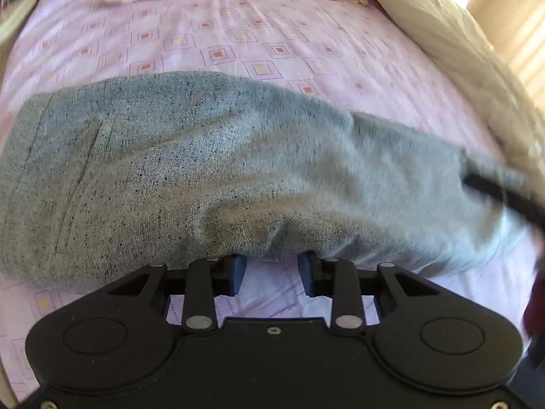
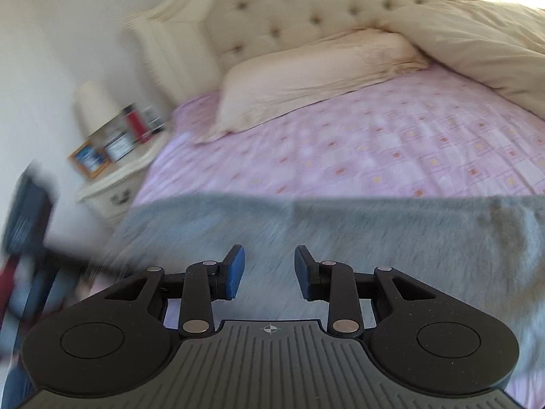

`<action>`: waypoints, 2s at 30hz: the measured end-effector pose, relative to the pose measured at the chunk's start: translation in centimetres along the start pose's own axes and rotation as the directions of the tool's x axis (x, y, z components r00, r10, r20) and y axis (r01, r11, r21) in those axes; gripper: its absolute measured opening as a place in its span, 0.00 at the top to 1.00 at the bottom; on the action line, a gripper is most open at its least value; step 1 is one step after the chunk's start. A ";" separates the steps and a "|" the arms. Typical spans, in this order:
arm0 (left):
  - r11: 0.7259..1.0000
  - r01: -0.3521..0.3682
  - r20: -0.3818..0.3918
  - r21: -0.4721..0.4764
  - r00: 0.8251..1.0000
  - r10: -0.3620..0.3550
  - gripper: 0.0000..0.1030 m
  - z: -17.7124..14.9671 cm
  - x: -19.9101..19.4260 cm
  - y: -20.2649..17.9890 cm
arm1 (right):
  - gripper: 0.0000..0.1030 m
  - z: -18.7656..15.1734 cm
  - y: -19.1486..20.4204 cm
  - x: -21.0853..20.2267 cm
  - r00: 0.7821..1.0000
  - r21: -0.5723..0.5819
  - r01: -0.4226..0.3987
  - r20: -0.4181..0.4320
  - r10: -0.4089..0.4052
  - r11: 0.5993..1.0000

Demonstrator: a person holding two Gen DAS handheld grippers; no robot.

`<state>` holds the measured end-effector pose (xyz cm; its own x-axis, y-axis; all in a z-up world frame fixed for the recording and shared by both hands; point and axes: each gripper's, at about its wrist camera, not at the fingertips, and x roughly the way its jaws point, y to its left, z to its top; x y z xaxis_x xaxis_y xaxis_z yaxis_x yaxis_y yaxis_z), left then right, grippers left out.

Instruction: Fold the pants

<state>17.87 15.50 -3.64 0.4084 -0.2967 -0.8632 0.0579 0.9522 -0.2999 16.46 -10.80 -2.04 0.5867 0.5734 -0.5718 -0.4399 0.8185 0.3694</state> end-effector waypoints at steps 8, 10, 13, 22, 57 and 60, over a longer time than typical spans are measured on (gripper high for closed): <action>0.998 0.041 -0.026 -0.053 0.999 -0.042 0.62 1.3 -1.0 0.2 | 0.61 -6.6 3.5 3.7 0.984 -0.230 0.033 -0.160 -0.072 0.973; 0.998 0.038 -0.025 -0.046 0.999 -0.039 0.62 1.4 -1.3 -0.1 | 0.59 -6.8 3.9 4.8 0.990 -0.254 0.032 -0.126 -0.066 0.967; 0.999 0.039 -0.023 -0.036 0.999 -0.039 0.62 1.7 -2.1 0.0 | 0.59 -6.1 3.8 5.7 0.999 -0.222 0.020 -0.045 -0.030 0.975; 0.998 0.059 0.002 -0.034 0.998 -0.059 0.61 1.8 -3.6 1.2 | 0.57 -4.1 4.7 4.6 0.979 -0.170 -0.037 0.192 0.069 0.985; 0.970 -0.220 0.073 0.108 0.974 0.213 0.59 -0.1 -3.7 2.5 | 0.93 -7.8 4.9 8.5 0.903 0.312 -0.215 -0.299 0.310 0.925; 0.959 -0.256 0.061 0.125 0.966 0.250 0.59 -0.6 -2.8 3.3 | 0.93 -8.7 5.0 7.9 0.912 0.340 -0.223 -0.258 0.319 0.914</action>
<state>16.32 19.42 -2.47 0.4648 -0.0444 -0.8843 0.0653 0.9977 -0.0158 12.94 -2.47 -11.10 0.2194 0.7751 -0.5925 -0.3020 0.6315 0.7142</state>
